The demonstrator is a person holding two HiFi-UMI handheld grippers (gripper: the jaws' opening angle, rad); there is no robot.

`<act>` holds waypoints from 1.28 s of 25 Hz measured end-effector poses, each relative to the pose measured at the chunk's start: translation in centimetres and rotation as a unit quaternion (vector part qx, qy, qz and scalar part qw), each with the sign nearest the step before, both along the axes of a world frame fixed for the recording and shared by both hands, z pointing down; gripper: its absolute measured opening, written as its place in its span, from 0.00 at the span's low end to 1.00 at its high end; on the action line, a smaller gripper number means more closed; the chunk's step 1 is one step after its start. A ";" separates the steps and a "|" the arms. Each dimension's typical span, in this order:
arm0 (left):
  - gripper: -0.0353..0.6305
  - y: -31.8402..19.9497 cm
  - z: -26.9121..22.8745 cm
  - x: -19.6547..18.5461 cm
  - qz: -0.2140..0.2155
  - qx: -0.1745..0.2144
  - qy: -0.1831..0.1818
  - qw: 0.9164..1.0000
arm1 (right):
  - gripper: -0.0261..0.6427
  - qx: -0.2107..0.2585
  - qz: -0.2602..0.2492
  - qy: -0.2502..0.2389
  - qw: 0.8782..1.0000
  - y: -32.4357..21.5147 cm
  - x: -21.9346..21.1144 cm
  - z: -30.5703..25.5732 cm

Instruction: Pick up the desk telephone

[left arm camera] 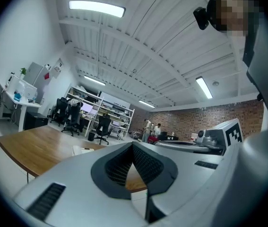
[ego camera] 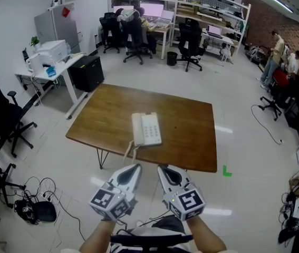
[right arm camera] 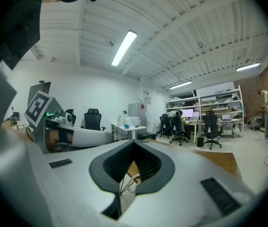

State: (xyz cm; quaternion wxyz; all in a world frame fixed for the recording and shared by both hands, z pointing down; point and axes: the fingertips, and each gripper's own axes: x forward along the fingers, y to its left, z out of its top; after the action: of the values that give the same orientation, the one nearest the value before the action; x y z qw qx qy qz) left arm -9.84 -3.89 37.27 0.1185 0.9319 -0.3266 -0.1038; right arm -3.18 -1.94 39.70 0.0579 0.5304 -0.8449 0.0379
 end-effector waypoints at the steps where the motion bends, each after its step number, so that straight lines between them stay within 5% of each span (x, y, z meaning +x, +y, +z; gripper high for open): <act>1: 0.06 -0.3 0.1 -0.1 0.000 0.000 0.000 1.000 | 0.05 0.000 0.001 0.001 1.000 -0.2 -0.1 0.1; 15: 0.06 -4.6 1.4 -0.5 -0.008 -0.015 -0.004 1.000 | 0.05 -0.005 -0.001 -0.007 1.000 -4.7 0.1 1.1; 32: 0.06 -13.7 3.1 3.5 -0.002 -0.028 -0.034 0.999 | 0.05 -0.018 0.006 -0.016 1.000 -13.8 3.4 2.5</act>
State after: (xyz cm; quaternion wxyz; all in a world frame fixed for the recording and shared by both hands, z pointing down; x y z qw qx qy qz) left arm -6.37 -17.54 40.42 0.1333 0.9305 -0.3353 -0.0626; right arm 0.23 -15.70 42.23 0.0541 0.5335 -0.8418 0.0622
